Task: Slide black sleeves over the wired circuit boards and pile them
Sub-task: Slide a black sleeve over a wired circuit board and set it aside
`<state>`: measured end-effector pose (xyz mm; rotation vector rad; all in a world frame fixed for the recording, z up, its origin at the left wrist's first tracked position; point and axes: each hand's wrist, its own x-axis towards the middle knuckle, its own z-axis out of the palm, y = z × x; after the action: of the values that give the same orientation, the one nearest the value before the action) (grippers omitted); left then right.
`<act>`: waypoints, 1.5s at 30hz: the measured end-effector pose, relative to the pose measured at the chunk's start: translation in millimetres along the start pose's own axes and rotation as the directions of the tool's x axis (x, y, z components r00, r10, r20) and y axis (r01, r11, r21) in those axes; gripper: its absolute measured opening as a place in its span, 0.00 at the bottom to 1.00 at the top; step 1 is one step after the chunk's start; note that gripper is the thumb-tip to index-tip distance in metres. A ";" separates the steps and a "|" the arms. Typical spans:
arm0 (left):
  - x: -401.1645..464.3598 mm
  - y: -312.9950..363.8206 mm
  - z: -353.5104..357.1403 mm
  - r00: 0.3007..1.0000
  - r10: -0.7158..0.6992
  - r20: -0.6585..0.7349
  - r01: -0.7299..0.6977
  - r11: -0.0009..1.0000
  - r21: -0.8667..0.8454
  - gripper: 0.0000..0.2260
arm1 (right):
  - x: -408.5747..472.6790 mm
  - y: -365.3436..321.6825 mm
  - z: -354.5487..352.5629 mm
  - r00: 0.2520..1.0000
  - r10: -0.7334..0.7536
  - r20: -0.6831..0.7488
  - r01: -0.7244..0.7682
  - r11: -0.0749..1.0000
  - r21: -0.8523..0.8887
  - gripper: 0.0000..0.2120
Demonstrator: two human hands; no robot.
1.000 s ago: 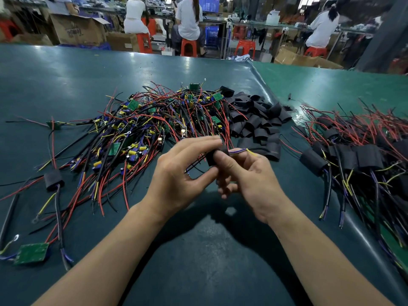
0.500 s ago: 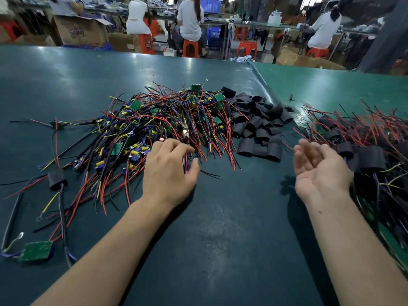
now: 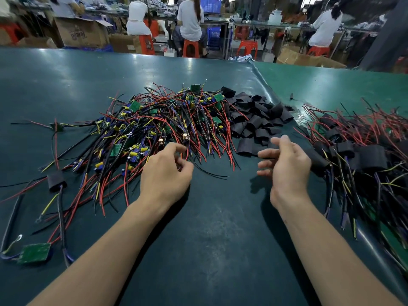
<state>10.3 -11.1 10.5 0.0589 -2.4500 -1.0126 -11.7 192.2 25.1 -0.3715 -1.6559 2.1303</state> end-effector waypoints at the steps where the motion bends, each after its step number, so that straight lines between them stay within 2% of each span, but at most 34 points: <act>1: -1.5 3.7 -1.8 0.998 0.062 -0.016 -0.063 0.995 -0.076 0.11 | -1.7 1.6 1.1 0.999 -0.032 0.037 0.033 0.999 -0.032 0.09; 3: -6.1 12.9 -5.7 0.974 0.227 -0.023 -0.226 0.951 -0.213 0.10 | -5.3 4.9 1.1 0.969 -0.164 0.184 0.202 0.956 -0.212 0.02; 5: -13.7 22.0 -6.4 0.928 0.372 0.019 -0.344 0.874 -0.342 0.10 | -9.5 10.0 -0.7 0.846 -0.245 0.473 0.450 0.803 -0.390 0.21; 6: -17.4 25.5 -5.5 0.898 0.437 0.046 -0.385 0.833 -0.397 0.10 | -11.7 12.9 0.3 0.764 -0.219 0.607 0.541 0.729 -0.418 0.32; 7: -20.9 28.1 -4.3 0.866 0.495 0.070 -0.420 0.796 -0.436 0.10 | -14.6 14.8 1.8 0.697 -0.178 0.694 0.599 0.677 -0.428 0.37; 8: -23.9 29.8 -3.2 0.835 0.543 0.088 -0.449 0.766 -0.460 0.10 | -16.6 15.8 3.4 0.654 -0.160 0.739 0.631 0.654 -0.418 0.38; 9: -26.2 30.5 -2.1 0.812 0.576 0.097 -0.470 0.743 -0.476 0.10 | -17.1 15.9 4.3 0.640 -0.184 0.746 0.645 0.655 -0.393 0.33; 11: -27.9 30.2 -1.8 0.807 0.585 0.083 -0.479 0.729 -0.488 0.10 | -14.5 13.7 4.1 0.675 -0.324 0.663 0.667 0.652 -0.360 0.17; 14: -25.2 28.0 -2.8 0.849 0.529 0.009 -0.468 0.759 -0.452 0.09 | -6.4 9.0 -1.0 0.758 -0.526 0.386 0.650 0.661 -0.377 0.07; 17: -21.5 24.5 1.1 0.866 0.499 -0.010 -0.469 0.806 -0.362 0.11 | 6.5 4.8 -4.5 0.869 -0.487 0.092 0.495 0.848 -0.190 0.09; 19: -20.9 21.4 3.9 0.871 0.492 0.017 -0.458 0.823 -0.337 0.12 | 16.9 2.0 -9.3 0.901 -0.431 -0.045 0.427 0.900 -0.087 0.12; 20: -21.0 20.1 4.9 0.870 0.492 0.024 -0.457 0.824 -0.334 0.12 | 21.1 1.8 -12.5 0.900 -0.429 -0.074 0.420 0.900 -0.118 0.12; 22: -20.5 18.3 6.0 0.872 0.489 0.020 -0.455 0.825 -0.335 0.12 | 28.2 6.0 -18.4 0.899 -0.437 -0.020 0.415 0.867 -0.276 0.10; 24: -19.3 17.0 6.7 0.880 0.475 0.008 -0.446 0.832 -0.332 0.12 | 30.1 12.7 -20.3 0.893 -0.427 0.146 0.441 0.762 -0.474 0.06; 27: -18.1 14.5 7.5 0.889 0.459 -0.001 -0.435 0.842 -0.318 0.11 | 30.8 23.5 -18.6 0.872 -0.315 0.375 0.490 0.549 -0.677 0.14; 29: -17.7 13.5 8.0 0.893 0.450 -0.003 -0.429 0.850 -0.306 0.09 | 29.7 23.8 -16.2 0.884 -0.251 0.395 0.467 0.504 -0.726 0.15; 30: -17.2 13.1 8.2 0.896 0.443 -0.001 -0.424 0.855 -0.298 0.08 | 28.7 22.1 -14.8 0.883 -0.274 0.381 0.469 0.538 -0.701 0.14; 32: -16.5 12.1 7.9 0.902 0.431 0.003 -0.412 0.866 -0.283 0.07 | 23.8 18.3 -11.3 0.883 -0.340 0.322 0.465 0.725 -0.508 0.12; 34: -16.2 11.8 6.9 0.907 0.421 0.028 -0.398 0.876 -0.272 0.06 | 20.4 14.7 -9.6 0.886 -0.373 0.274 0.454 0.816 -0.357 0.11; 38: -15.6 13.3 4.4 0.872 0.458 0.175 -0.405 0.874 -0.268 0.06 | 14.5 12.3 -4.4 0.926 -0.303 0.226 0.351 0.911 -0.217 0.09; 41: -18.1 13.6 4.4 0.772 0.542 0.331 -0.465 0.838 -0.287 0.10 | 11.7 3.8 -1.5 0.939 -0.271 0.211 0.283 0.959 -0.029 0.05; 45: -20.3 12.9 2.9 0.686 0.599 0.414 -0.533 0.800 -0.275 0.15 | 13.9 -10.2 -6.4 0.970 -0.075 0.231 0.022 0.974 0.226 0.07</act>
<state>28.7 4.6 8.9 -1.0705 -2.5290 -0.9648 -19.4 206.4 33.9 -0.0059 -1.5060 2.3675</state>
